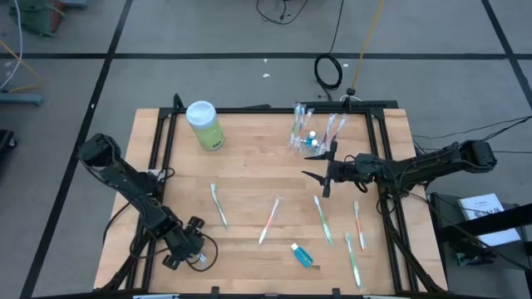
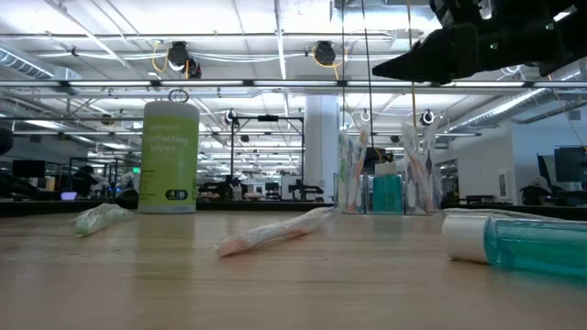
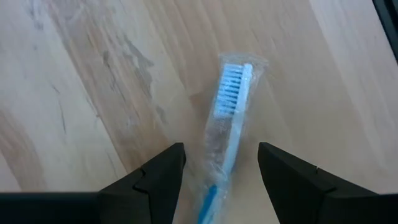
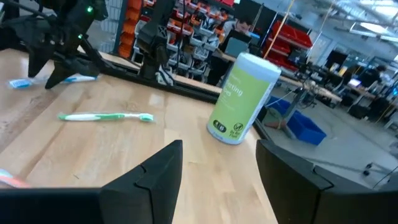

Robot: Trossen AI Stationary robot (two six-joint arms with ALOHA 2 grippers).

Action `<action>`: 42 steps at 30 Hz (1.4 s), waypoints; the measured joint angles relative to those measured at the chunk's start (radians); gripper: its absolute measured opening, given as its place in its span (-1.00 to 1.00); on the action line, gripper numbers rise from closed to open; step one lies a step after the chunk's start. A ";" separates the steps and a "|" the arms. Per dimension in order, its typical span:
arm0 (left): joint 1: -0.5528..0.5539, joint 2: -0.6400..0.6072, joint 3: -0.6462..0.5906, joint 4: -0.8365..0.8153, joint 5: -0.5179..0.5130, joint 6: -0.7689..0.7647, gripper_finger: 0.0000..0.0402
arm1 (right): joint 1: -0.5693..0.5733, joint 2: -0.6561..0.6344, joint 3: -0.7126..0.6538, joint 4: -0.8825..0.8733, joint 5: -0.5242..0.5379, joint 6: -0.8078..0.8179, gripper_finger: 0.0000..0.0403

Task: Pick & Place toothbrushing station
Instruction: Put the blue toothbrush into the transparent organizer

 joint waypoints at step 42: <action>0.494 0.003 0.333 0.524 -0.506 0.467 -0.97 | 0.014 0.001 0.000 0.004 -0.132 0.268 -0.03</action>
